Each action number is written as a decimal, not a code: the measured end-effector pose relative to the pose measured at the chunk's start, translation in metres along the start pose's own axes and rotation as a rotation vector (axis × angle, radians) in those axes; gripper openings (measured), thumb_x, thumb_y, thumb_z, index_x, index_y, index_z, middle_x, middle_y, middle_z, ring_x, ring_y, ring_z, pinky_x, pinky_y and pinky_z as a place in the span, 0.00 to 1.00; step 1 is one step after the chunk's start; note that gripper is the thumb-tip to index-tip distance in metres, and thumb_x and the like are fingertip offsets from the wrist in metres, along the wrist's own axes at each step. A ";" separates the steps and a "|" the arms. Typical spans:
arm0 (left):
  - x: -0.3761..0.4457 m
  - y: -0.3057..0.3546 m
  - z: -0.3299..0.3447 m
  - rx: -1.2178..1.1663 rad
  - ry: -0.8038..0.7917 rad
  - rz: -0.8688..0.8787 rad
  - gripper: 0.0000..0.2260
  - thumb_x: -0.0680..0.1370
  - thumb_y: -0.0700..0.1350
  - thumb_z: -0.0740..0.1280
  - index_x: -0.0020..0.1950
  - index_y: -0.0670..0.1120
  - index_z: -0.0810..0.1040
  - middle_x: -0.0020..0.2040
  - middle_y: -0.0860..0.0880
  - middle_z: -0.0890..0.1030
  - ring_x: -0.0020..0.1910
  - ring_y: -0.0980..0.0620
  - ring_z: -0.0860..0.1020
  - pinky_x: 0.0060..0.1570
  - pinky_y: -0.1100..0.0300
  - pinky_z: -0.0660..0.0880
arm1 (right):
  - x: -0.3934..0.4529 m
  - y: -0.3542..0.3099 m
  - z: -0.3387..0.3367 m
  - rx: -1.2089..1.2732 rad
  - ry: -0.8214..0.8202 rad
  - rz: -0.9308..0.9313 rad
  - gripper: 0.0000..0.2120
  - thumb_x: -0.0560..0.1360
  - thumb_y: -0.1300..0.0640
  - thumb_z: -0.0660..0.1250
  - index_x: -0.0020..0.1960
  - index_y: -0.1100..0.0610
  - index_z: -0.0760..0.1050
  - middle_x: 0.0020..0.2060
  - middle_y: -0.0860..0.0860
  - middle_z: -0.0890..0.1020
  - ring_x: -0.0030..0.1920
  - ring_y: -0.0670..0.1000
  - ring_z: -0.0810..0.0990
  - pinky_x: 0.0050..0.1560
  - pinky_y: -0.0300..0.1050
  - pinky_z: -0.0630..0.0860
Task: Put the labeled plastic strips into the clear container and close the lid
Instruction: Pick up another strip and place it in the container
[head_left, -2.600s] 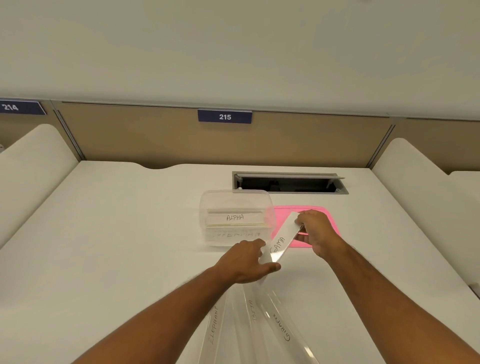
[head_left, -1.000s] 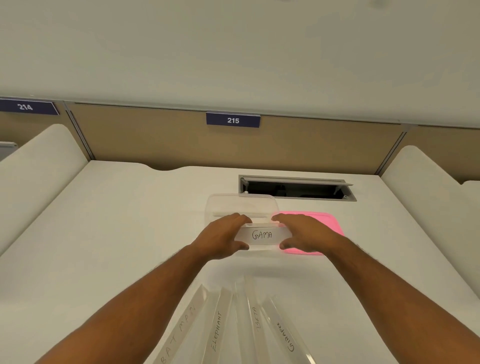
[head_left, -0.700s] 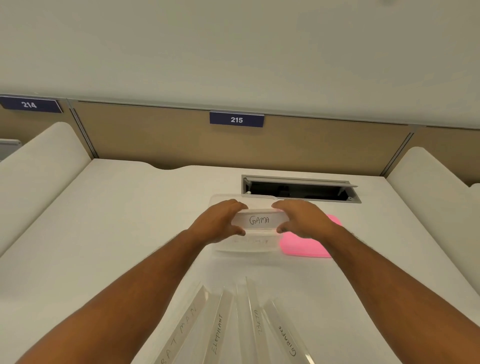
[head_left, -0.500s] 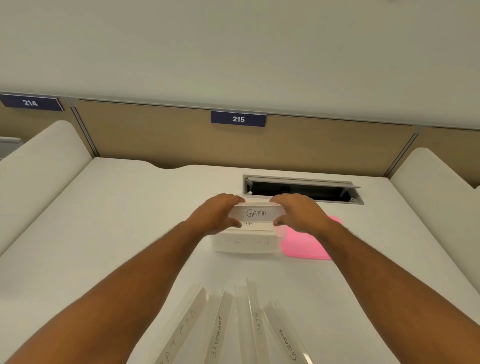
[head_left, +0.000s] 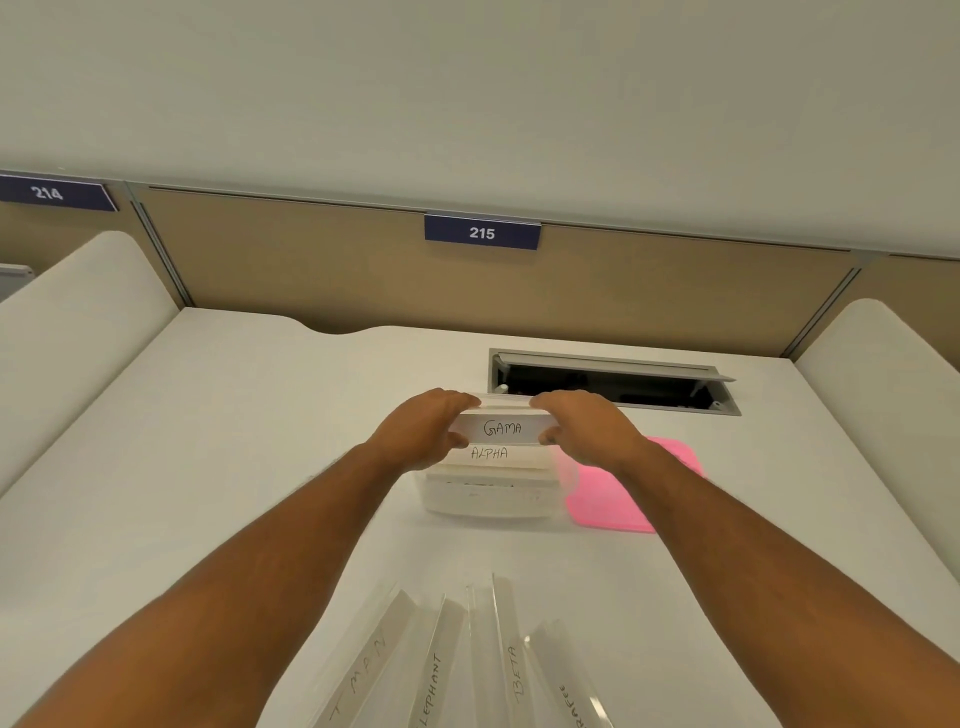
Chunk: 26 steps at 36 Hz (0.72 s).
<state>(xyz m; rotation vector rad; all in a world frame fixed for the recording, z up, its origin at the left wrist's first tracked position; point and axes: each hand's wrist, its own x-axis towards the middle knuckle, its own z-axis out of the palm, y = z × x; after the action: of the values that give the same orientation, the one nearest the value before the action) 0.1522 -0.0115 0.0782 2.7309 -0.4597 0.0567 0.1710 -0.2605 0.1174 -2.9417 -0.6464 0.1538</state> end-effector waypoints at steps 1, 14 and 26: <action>0.001 -0.001 0.001 0.003 0.001 -0.005 0.27 0.76 0.46 0.73 0.73 0.50 0.71 0.66 0.49 0.77 0.64 0.48 0.73 0.62 0.55 0.71 | 0.001 0.000 0.001 0.002 -0.003 -0.004 0.20 0.76 0.54 0.71 0.67 0.52 0.73 0.60 0.51 0.81 0.58 0.57 0.78 0.54 0.53 0.75; 0.019 -0.014 0.010 0.044 -0.043 -0.058 0.27 0.74 0.49 0.75 0.72 0.50 0.72 0.63 0.47 0.79 0.62 0.46 0.75 0.59 0.53 0.73 | 0.025 0.008 0.020 0.060 -0.058 -0.013 0.20 0.77 0.55 0.71 0.67 0.54 0.74 0.59 0.50 0.73 0.53 0.56 0.78 0.54 0.55 0.76; 0.038 -0.022 0.026 0.110 -0.145 -0.083 0.26 0.74 0.50 0.75 0.70 0.49 0.73 0.64 0.50 0.78 0.61 0.47 0.77 0.58 0.51 0.74 | 0.046 0.018 0.039 -0.017 -0.093 -0.025 0.19 0.76 0.53 0.72 0.65 0.54 0.76 0.56 0.51 0.76 0.55 0.57 0.78 0.51 0.52 0.76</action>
<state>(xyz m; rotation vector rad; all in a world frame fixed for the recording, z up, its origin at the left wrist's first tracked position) 0.1943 -0.0134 0.0506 2.8715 -0.3925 -0.1421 0.2150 -0.2528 0.0731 -2.9564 -0.7003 0.2847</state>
